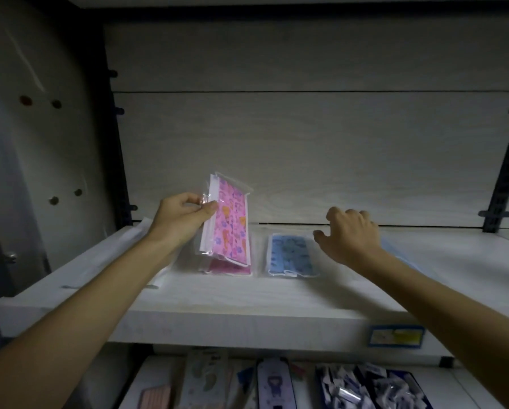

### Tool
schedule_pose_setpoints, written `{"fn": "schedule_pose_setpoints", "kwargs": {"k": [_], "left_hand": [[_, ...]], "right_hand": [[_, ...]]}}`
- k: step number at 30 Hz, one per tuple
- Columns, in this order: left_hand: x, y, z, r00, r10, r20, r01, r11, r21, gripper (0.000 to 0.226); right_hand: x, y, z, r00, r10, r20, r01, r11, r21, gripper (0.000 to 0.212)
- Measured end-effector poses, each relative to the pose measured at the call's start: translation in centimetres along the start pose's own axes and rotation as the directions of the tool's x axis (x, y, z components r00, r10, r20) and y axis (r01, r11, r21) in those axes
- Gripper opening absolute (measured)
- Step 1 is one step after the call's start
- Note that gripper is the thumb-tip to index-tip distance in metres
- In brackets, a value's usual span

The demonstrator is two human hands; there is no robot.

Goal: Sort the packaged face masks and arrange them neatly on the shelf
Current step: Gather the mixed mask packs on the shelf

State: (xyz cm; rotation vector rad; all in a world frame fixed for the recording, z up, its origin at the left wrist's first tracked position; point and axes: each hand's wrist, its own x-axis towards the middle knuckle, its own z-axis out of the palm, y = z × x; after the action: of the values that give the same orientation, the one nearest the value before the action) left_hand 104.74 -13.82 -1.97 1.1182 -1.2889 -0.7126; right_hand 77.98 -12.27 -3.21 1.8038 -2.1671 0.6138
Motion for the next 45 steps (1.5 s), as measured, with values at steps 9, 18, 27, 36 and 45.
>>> {"fn": "schedule_pose_setpoints", "kwargs": {"k": [9, 18, 27, 36, 45], "left_hand": [[1.1, -0.8, -0.9, 0.991, 0.09, 0.101, -0.132, 0.802, 0.583, 0.023], [1.7, -0.7, -1.6, 0.921, 0.258, 0.292, -0.347, 0.2, 0.917, 0.05], [0.4, 0.5, -2.1, 0.819, 0.358, 0.447, -0.535, 0.197, 0.822, 0.044], [-4.2, 2.4, 3.2, 0.663, 0.502, 0.554, -0.736, 0.307, 0.603, 0.032], [-10.9, 6.2, 11.5, 0.544, 0.555, 0.63, -0.839, 0.333, 0.43, 0.026]], "right_hand": [[-0.4, -1.9, -0.5, 0.999, -0.034, -0.04, 0.035, 0.999, 0.034, 0.032], [-0.7, -4.0, -0.5, 0.997, -0.059, -0.048, 0.059, 0.998, 0.014, 0.032], [-3.3, -4.6, -3.4, 0.982, -0.076, -0.174, 0.078, 0.997, 0.007, 0.029], [-10.0, 0.2, -7.2, 0.953, -0.001, -0.303, -0.054, 0.984, -0.172, 0.029], [-15.9, 9.3, -11.3, 0.946, 0.091, -0.312, -0.146, 0.977, -0.158, 0.025]]}}
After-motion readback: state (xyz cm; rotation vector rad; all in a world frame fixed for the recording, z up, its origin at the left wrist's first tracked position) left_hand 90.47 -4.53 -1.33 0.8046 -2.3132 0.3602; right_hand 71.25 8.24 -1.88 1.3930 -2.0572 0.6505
